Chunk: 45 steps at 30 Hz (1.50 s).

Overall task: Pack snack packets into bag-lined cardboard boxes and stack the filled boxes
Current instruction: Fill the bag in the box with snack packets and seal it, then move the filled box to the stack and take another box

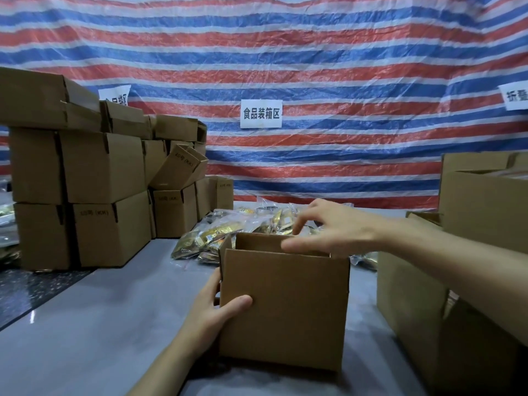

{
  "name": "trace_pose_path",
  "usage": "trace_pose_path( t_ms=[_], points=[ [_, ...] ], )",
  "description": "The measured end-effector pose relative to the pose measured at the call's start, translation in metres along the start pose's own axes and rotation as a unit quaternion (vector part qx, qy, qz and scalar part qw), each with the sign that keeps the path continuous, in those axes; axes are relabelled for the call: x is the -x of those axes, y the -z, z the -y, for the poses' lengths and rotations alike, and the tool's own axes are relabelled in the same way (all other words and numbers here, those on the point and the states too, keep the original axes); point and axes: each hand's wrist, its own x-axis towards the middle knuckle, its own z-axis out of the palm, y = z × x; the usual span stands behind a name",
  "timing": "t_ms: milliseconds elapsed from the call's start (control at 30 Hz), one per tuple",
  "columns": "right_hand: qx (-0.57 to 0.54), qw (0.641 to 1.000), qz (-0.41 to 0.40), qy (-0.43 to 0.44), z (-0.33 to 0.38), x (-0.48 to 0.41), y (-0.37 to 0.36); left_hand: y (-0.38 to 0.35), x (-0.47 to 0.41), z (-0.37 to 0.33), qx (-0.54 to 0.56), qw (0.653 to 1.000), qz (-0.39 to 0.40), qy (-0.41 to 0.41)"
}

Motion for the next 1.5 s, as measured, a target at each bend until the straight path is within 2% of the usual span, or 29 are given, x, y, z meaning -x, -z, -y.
trace_pose_path(
  t_ms=[100, 233, 367, 500, 567, 700, 767, 833, 933, 1067, 1233, 1500],
  points=[
    [-0.009, 0.990, 0.140, -0.027, -0.017, 0.015, -0.004, 0.001, 0.000, 0.004, -0.004, 1.000, -0.008, 0.003],
    [-0.025, 0.992, 0.126, -0.018, -0.026, 0.028, -0.008, 0.001, -0.003, 0.010, -0.028, 0.999, -0.011, 0.012],
    [-0.003, 0.988, 0.151, -0.023, -0.022, 0.042, -0.005, -0.006, -0.004, 0.003, -0.171, 0.982, -0.065, -0.045],
    [-0.040, 0.990, 0.128, -0.036, -0.020, 0.054, -0.010, -0.022, -0.004, -0.008, -0.240, 0.966, -0.095, -0.031],
    [-0.044, 0.991, 0.121, -0.045, -0.021, 0.060, -0.008, -0.033, -0.001, -0.012, -0.224, 0.973, -0.050, 0.012],
    [-0.033, 0.996, 0.071, -0.040, -0.025, 0.066, -0.004, -0.060, 0.016, -0.017, -0.191, 0.974, 0.098, 0.069],
    [-0.052, 0.998, 0.027, -0.030, -0.025, 0.068, -0.002, -0.074, 0.026, -0.025, -0.157, 0.977, 0.129, 0.071],
    [-0.071, 0.997, -0.025, -0.027, -0.024, 0.070, 0.004, -0.089, 0.032, -0.036, -0.141, 0.979, 0.145, 0.036],
    [-0.100, 0.990, -0.095, -0.021, -0.022, 0.074, 0.019, -0.111, 0.033, -0.057, -0.160, 0.981, 0.098, -0.041],
    [-0.119, 0.983, -0.142, -0.002, -0.019, 0.089, 0.051, -0.132, 0.021, -0.085, -0.148, 0.983, 0.012, -0.111],
    [-0.099, 0.976, -0.195, 0.010, -0.019, 0.103, 0.087, -0.149, 0.006, -0.111, -0.079, 0.989, -0.004, -0.126],
    [-0.056, 0.977, -0.203, -0.028, -0.034, 0.082, 0.103, -0.168, -0.027, -0.128, -0.083, 0.987, -0.004, -0.139]
  ],
)
